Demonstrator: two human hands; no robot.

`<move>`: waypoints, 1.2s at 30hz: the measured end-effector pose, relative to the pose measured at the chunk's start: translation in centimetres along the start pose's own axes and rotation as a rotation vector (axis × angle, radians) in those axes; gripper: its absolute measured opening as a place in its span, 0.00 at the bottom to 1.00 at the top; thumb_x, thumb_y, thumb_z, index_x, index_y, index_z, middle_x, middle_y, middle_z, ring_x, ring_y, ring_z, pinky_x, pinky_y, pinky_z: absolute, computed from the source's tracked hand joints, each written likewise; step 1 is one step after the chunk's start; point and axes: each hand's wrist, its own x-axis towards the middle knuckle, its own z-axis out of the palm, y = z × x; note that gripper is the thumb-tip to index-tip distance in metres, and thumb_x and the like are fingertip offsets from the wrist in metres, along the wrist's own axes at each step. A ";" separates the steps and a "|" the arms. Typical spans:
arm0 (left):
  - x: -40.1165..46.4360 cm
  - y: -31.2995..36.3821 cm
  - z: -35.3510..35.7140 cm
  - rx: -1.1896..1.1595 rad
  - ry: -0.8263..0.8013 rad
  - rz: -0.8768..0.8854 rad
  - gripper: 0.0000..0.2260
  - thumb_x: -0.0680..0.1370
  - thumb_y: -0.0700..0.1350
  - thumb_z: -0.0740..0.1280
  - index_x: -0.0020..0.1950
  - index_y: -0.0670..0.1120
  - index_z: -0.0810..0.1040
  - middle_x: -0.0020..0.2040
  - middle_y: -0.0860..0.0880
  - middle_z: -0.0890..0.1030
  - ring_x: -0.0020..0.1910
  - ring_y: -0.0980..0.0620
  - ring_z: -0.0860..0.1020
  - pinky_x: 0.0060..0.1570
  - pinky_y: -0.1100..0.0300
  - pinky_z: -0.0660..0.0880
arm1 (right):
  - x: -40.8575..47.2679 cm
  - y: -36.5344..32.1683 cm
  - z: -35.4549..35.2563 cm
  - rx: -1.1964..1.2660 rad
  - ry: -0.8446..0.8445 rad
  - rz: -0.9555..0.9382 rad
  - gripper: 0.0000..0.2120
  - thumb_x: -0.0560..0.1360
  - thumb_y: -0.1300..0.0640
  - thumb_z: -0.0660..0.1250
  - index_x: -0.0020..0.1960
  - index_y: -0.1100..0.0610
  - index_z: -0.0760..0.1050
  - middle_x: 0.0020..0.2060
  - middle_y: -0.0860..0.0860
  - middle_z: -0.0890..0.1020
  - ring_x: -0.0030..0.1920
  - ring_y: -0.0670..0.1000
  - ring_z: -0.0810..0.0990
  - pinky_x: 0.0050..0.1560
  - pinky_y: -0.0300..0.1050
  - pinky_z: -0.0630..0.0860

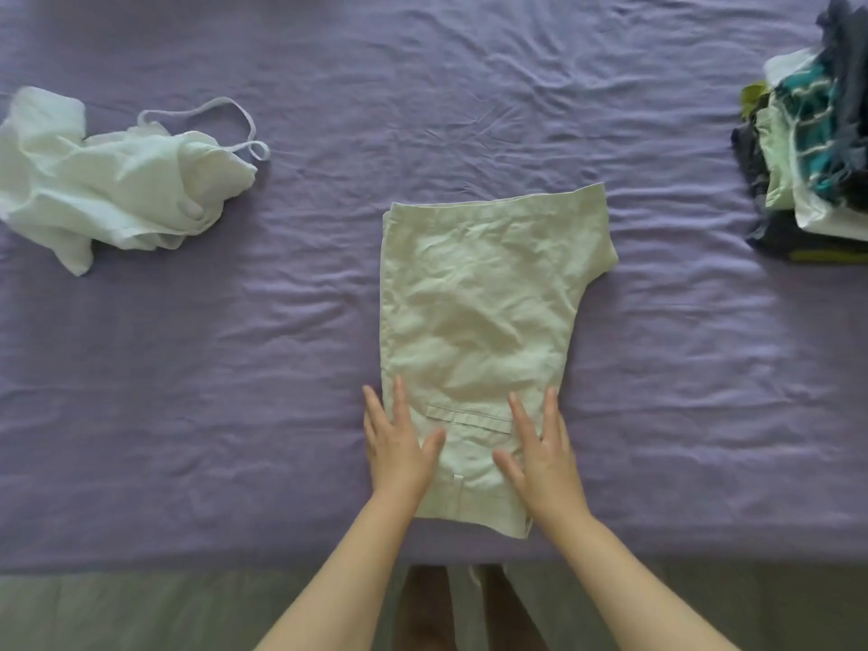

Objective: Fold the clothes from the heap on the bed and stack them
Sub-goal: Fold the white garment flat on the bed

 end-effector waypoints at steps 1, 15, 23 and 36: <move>-0.9 0.1 -0.2 -0.099 -0.006 -0.053 0.40 0.76 0.52 0.67 0.78 0.58 0.42 0.78 0.45 0.40 0.76 0.41 0.48 0.72 0.47 0.55 | -1.0 -0.5 0.2 0.059 -0.007 0.029 0.35 0.77 0.50 0.65 0.76 0.41 0.47 0.76 0.52 0.35 0.75 0.57 0.49 0.68 0.49 0.62; -1.4 4.3 -10.4 -0.929 0.043 -0.019 0.08 0.78 0.49 0.67 0.54 0.53 0.82 0.69 0.53 0.72 0.57 0.64 0.75 0.59 0.63 0.72 | 0.6 -5.0 -11.1 0.957 0.040 0.148 0.09 0.77 0.49 0.64 0.44 0.45 0.83 0.64 0.42 0.73 0.61 0.40 0.73 0.54 0.33 0.70; 4.8 10.0 -14.6 -1.084 -0.091 0.296 0.34 0.66 0.67 0.70 0.65 0.47 0.76 0.58 0.49 0.82 0.58 0.54 0.79 0.58 0.61 0.75 | 7.9 -6.4 -15.0 0.997 0.032 -0.163 0.18 0.75 0.50 0.65 0.64 0.45 0.73 0.53 0.42 0.81 0.54 0.42 0.78 0.55 0.36 0.74; 17.2 12.1 -10.8 -0.218 0.260 0.070 0.16 0.79 0.56 0.61 0.43 0.44 0.73 0.42 0.45 0.80 0.46 0.41 0.76 0.47 0.50 0.71 | 18.1 -5.9 -11.6 0.326 0.376 0.126 0.29 0.73 0.45 0.68 0.71 0.47 0.61 0.55 0.48 0.76 0.56 0.50 0.76 0.44 0.44 0.68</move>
